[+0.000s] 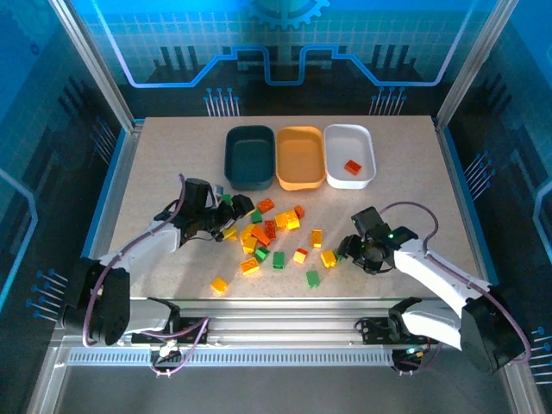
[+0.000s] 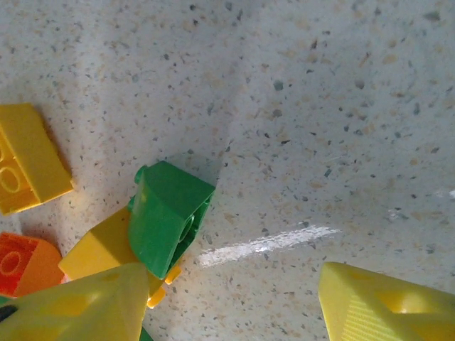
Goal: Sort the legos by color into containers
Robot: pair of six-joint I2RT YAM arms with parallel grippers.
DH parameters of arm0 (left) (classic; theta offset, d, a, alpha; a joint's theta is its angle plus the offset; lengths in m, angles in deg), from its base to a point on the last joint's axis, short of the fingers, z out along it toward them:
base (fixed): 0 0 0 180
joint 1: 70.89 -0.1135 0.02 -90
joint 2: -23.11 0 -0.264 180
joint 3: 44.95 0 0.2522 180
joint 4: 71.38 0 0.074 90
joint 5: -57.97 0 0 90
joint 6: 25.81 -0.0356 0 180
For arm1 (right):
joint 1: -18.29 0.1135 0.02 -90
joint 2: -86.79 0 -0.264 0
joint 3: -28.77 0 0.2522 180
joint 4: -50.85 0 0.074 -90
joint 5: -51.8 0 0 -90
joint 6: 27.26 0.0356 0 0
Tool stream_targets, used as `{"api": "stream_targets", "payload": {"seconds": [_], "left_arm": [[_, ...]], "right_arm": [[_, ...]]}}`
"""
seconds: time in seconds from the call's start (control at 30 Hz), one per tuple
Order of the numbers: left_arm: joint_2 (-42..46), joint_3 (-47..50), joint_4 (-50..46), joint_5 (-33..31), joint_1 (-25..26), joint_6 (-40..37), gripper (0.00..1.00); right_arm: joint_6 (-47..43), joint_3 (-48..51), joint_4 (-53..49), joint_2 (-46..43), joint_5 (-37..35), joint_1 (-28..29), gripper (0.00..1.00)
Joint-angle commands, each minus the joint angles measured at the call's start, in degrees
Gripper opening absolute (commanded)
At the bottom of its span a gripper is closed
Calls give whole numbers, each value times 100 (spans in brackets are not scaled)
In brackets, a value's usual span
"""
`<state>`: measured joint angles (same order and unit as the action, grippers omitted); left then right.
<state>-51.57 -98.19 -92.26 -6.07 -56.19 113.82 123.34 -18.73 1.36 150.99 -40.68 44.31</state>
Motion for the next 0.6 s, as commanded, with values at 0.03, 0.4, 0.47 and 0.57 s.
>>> {"api": "stream_targets", "payload": {"seconds": [0.03,0.4,0.47,0.57], "left_arm": [[18,-15,10,66,42,-36,99],[118,29,-89,76,33,-170,99],[89,41,-91,69,33,-173,99],[85,81,-64,76,33,-153,99]], "right_arm": [[581,-62,401,292,-44,182,65],[372,-416,601,1036,-195,230,62],[349,-554,528,1191,-290,317,62],[365,-585,571,1317,-363,338,59]]}}
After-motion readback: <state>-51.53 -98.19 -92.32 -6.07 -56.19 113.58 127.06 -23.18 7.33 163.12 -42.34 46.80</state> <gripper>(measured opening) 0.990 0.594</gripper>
